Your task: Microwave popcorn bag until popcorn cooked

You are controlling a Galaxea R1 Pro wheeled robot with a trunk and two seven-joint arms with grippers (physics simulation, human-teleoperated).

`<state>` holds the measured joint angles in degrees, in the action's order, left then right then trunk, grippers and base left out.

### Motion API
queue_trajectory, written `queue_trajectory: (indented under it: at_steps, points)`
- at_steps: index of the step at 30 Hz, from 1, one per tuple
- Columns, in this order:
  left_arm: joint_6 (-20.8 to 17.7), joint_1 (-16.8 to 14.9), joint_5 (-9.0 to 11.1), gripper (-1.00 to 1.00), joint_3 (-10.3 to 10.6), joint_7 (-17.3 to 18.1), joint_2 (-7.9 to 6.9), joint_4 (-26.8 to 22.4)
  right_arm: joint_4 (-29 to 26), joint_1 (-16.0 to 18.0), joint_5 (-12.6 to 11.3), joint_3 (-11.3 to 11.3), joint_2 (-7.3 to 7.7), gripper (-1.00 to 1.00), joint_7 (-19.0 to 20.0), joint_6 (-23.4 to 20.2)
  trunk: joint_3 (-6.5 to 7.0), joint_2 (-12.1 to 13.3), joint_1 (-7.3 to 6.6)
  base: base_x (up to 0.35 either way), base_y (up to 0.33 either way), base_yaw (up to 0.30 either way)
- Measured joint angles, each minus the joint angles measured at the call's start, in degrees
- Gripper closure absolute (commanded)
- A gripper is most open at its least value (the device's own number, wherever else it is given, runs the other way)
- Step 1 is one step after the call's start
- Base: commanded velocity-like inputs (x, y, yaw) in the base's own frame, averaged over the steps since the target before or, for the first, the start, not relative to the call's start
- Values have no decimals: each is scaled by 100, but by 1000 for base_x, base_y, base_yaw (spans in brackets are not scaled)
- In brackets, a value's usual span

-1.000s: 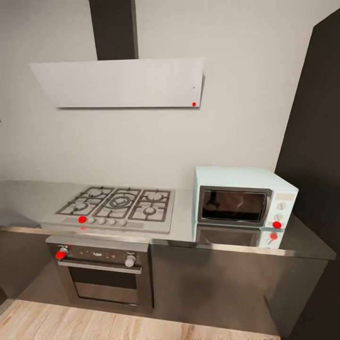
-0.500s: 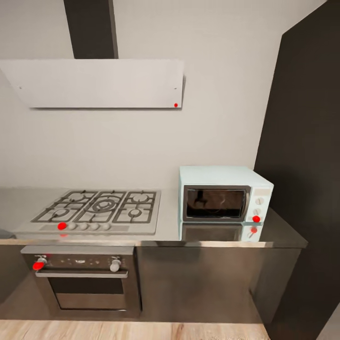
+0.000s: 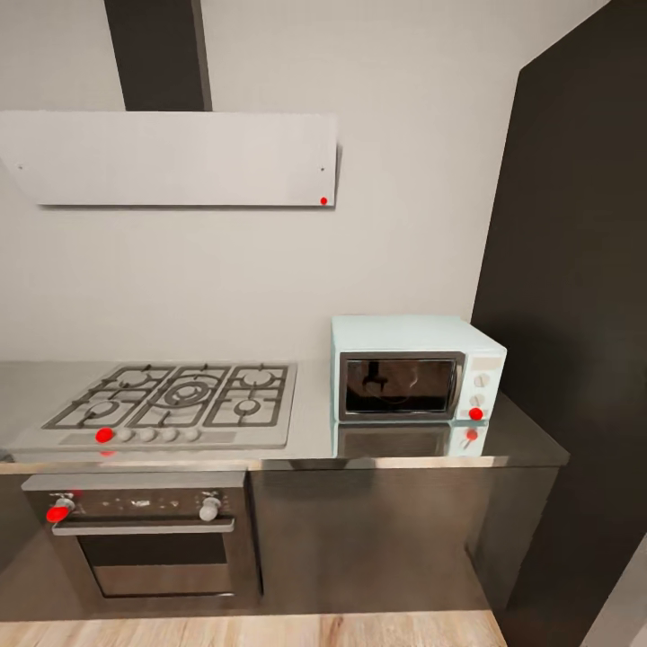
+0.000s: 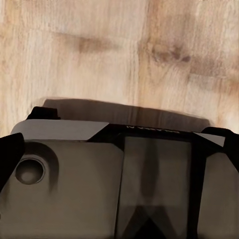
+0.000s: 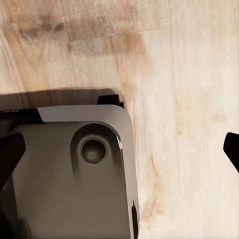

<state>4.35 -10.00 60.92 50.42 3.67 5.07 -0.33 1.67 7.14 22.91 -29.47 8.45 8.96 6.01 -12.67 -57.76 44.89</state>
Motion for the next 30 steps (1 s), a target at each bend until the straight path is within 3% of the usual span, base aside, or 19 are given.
queue_trajectory:
  at_steps: [3,6,9,13,14,15,17,19,20,23,27,30]
  points:
    - [2,-2,0,-100,0,0,0,0,-4,0,27,13,5,-100,19,-70,0,0,0,0,0,0]
    - [2,-3,0,-100,0,0,0,1,-202,31,208,-1,39,-100,73,-75,0,0,0,0,0,0]
    - [2,-2,-1,-100,0,1,0,-1,-1409,29,394,-5,-14,-100,140,-302,1,0,0,0,0,0]
    - [2,-2,-1,-100,0,1,1,3,-4004,29,539,129,-481,-100,588,-1891,2,0,0,0,0,0]
    - [2,-3,-1,-100,0,0,1,3,-4466,24,542,240,-534,-100,672,-2123,1,0,0,0,0,0]
    - [2,-4,-6,-100,0,1,1,0,-5176,11,528,572,-594,-100,779,-2536,1,0,0,0,0,0]
    - [2,-1,-8,-100,0,1,1,-2,-5726,110,500,969,-627,-100,833,-3153,1,0,0,0,0,0]
    - [2,-2,-9,-100,0,1,1,-3,-5960,412,490,1125,-636,-100,852,-3621,1,0,0,0,0,0]
    - [2,0,-12,-100,0,0,5,-3,-6082,756,483,1187,-638,-100,863,-3976,1,0,0,0,0,0]
    - [2,-2,-13,-100,0,1,2,-4,-6190,1509,471,1223,-635,-100,868,-4492,1,0,0,0,0,0]
    - [-5,2,-13,-100,0,1,3,-3,-6337,2909,467,1231,-611,-100,867,-5439,2,0,0,0,0,0]
    - [-7,-2,-16,-100,0,1,8,-4,-6547,3554,471,1230,-582,-100,862,-5897,2,0,0,0,0,0]
